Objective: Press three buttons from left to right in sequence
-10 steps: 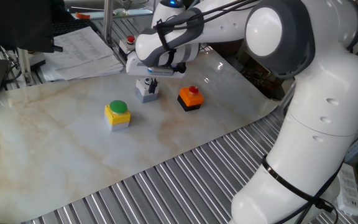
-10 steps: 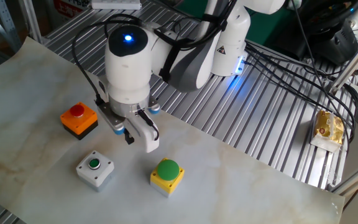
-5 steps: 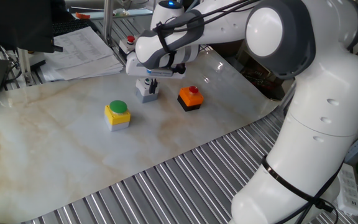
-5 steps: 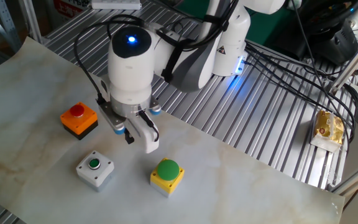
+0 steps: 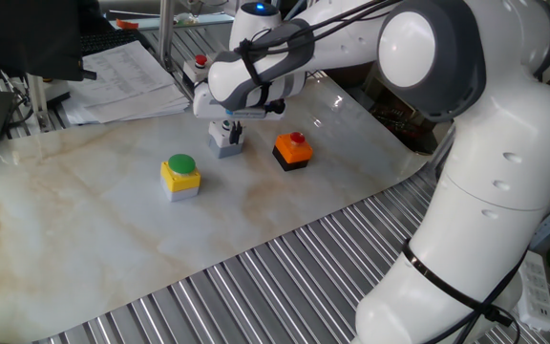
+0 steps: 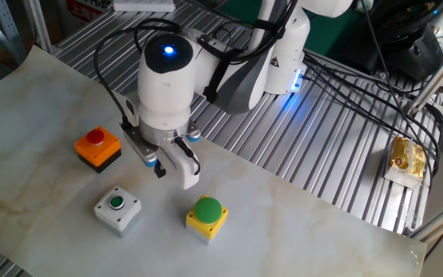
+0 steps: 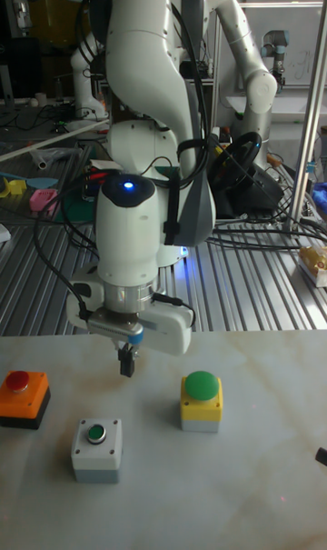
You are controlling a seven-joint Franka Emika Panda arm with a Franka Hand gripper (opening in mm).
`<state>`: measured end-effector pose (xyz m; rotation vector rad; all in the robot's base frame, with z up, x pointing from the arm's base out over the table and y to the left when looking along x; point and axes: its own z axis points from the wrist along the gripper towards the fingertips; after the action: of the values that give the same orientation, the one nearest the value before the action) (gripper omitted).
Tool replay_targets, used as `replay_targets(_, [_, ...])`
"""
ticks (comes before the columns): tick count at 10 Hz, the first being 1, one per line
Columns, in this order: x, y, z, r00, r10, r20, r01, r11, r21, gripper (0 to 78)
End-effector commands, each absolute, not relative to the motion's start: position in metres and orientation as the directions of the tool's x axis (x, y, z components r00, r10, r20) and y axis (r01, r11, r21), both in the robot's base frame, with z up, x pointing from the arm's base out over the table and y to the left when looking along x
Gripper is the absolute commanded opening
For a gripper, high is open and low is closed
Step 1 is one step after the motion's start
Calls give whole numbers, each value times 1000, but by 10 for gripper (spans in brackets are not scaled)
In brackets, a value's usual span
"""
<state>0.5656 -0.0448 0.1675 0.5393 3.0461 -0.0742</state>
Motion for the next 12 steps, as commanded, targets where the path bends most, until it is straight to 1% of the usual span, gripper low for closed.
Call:
replay_targets(1, [567, -45, 170, -979, 181, -93, 186, 981, -51, 12])
replay_targets(2, [567, -45, 170, -983, 157, -95, 163, 985, -52, 12])
replay_targets(3, [567, -45, 170, -994, 57, -89, 62, 996, -62, 12])
replay_targets(4, [567, -45, 170, -994, 57, -89, 62, 996, -62, 12])
replay_targets(5, [567, -45, 170, -993, -93, -69, -88, 994, -71, 12])
replay_targets(6, [567, -45, 170, -984, -169, -52, -165, 984, -72, 12])
replay_targets(7, [567, -45, 170, -977, -210, -36, -207, 976, -70, 12])
replay_targets(8, [567, -45, 170, -972, -235, -26, -232, 970, -68, 12])
replay_targets(10, [567, -45, 170, -970, -240, -29, -239, 970, -48, 12])
replay_targets(11, [567, -45, 170, -970, -238, -45, -239, 971, 14, 12])
replay_targets(12, [567, -45, 170, -970, -238, -46, -239, 971, 6, 12])
